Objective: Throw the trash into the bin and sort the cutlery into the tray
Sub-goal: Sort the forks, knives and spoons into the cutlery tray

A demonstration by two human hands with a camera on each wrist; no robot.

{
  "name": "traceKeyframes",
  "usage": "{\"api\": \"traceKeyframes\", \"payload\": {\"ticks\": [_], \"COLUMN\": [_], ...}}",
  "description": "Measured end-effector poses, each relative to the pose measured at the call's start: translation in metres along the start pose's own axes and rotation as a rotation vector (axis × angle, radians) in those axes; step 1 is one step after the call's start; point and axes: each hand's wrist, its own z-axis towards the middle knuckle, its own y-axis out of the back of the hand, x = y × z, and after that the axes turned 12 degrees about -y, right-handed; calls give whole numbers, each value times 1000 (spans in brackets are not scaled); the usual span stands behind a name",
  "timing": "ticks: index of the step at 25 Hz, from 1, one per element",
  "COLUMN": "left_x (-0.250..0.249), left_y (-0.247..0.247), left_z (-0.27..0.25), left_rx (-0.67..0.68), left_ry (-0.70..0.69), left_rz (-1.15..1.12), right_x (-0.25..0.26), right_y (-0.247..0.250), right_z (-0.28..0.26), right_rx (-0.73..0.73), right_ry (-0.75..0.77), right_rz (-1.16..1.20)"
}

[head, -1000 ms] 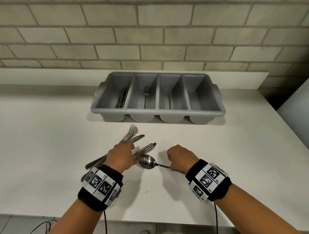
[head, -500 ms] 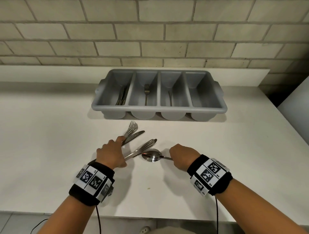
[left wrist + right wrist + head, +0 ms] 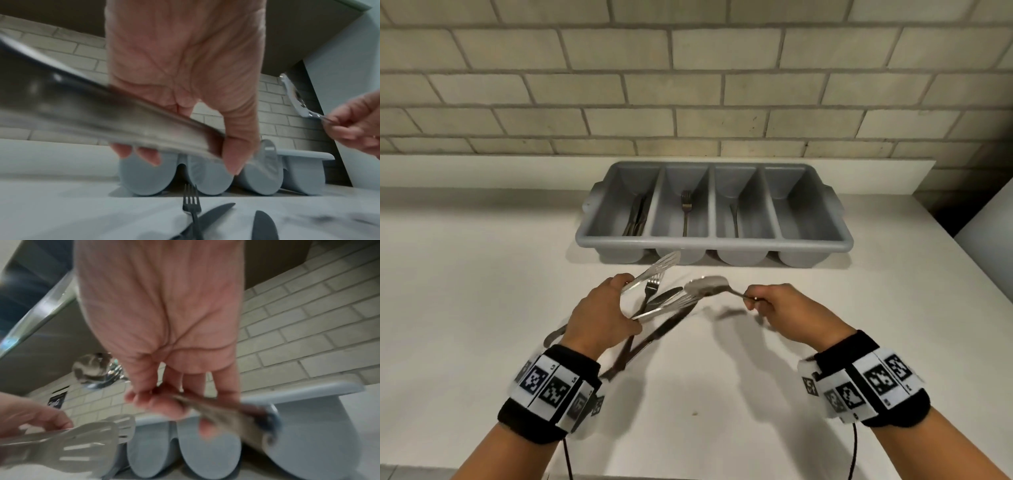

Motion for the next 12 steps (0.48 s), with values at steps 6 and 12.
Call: {"api": "traceKeyframes", "payload": {"ticks": [6, 12], "left_x": [-9, -20], "left_y": [29, 36], "left_z": [11, 37], "left_rx": [-126, -157], "left_ry": [-106, -108], "left_rz": [-242, -643], "right_x": [19, 35], "right_y": [44, 68], "right_z": [37, 147], "right_rx": [-476, -286], "right_ry": [-44, -275], "right_rz": [373, 350]}}
